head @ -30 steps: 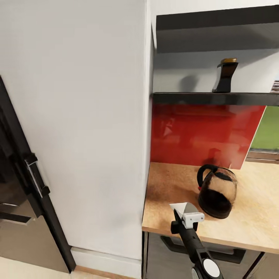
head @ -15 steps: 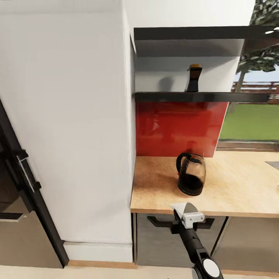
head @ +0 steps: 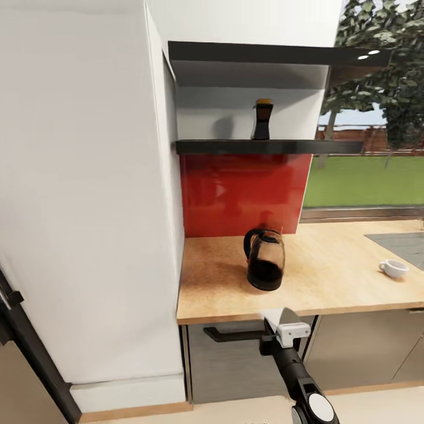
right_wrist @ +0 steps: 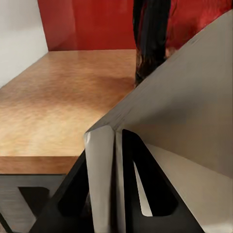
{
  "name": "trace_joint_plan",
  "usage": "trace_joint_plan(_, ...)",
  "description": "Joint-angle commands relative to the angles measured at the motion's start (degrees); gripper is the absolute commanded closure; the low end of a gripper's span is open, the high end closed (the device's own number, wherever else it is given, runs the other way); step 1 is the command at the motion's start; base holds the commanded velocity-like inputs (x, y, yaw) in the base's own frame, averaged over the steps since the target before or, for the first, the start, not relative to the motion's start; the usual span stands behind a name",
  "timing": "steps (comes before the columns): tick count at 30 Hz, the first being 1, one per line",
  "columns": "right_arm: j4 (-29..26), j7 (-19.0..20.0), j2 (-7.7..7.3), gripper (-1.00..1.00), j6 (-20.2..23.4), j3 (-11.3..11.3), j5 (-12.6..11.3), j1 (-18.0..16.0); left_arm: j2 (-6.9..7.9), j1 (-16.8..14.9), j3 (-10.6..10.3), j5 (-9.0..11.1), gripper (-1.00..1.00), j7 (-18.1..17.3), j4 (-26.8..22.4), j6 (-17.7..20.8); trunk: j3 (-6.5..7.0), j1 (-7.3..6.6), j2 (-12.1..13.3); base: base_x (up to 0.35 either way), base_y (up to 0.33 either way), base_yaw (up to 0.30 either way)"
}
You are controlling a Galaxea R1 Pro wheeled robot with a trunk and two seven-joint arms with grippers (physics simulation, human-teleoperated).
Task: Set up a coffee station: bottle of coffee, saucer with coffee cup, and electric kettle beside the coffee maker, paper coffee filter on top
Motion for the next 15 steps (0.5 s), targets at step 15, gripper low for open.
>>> trace_joint_plan(15,0.0,0.1,0.02,1.00,0.1,0.0,0.1,0.0,-0.15,0.0,0.5,0.4,-1.00,0.0,-0.1,-0.1,-0.08,0.02,-0.1,0.000,0.000,-0.265)
